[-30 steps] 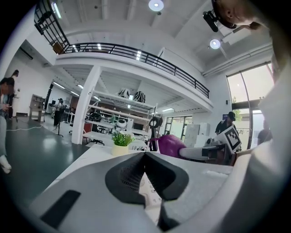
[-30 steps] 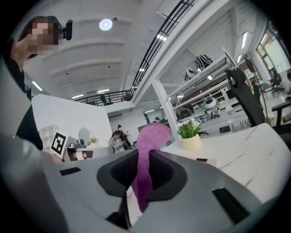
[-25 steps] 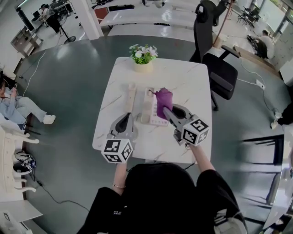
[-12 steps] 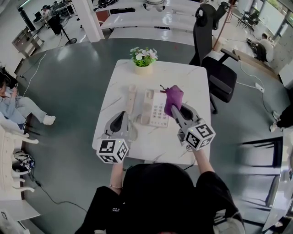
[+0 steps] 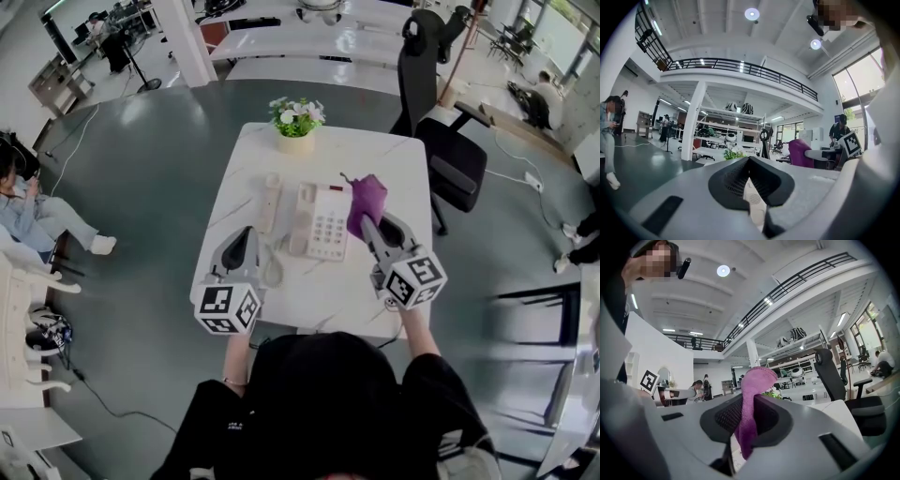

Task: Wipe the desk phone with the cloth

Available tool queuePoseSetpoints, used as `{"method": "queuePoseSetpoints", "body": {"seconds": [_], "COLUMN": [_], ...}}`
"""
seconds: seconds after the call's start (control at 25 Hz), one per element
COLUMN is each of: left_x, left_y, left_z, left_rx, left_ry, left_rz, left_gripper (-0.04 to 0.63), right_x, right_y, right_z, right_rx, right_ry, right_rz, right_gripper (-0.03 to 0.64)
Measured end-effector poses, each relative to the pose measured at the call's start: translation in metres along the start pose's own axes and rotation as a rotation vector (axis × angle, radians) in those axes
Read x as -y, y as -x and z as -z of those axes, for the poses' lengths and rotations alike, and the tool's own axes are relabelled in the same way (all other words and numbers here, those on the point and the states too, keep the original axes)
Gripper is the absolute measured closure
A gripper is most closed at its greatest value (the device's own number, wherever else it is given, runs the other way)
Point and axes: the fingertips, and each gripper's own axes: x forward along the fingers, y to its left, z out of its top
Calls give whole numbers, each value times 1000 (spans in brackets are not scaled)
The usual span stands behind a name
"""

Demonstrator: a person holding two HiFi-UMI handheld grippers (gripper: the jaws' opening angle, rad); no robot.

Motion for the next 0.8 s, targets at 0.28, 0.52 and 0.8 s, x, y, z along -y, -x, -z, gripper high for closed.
{"method": "queuePoseSetpoints", "body": {"seconds": [0.28,0.52,0.8], "left_x": [-2,-4,-6], "left_y": [-2,0,1], "left_z": [-1,-2,2], "left_rx": [1,-2,-9], "left_ry": [-2,-2,0], "left_rz": [-5,-11,-14], "left_gripper": [598,598,598], "right_x": [2,4,7], "right_y": [-2,-1,0], "right_z": [5,7,8], "right_rx": [-25,-33,-29], "right_ry": [55,55,32], "right_rz": [9,14,20], "right_gripper": [580,580,580]}}
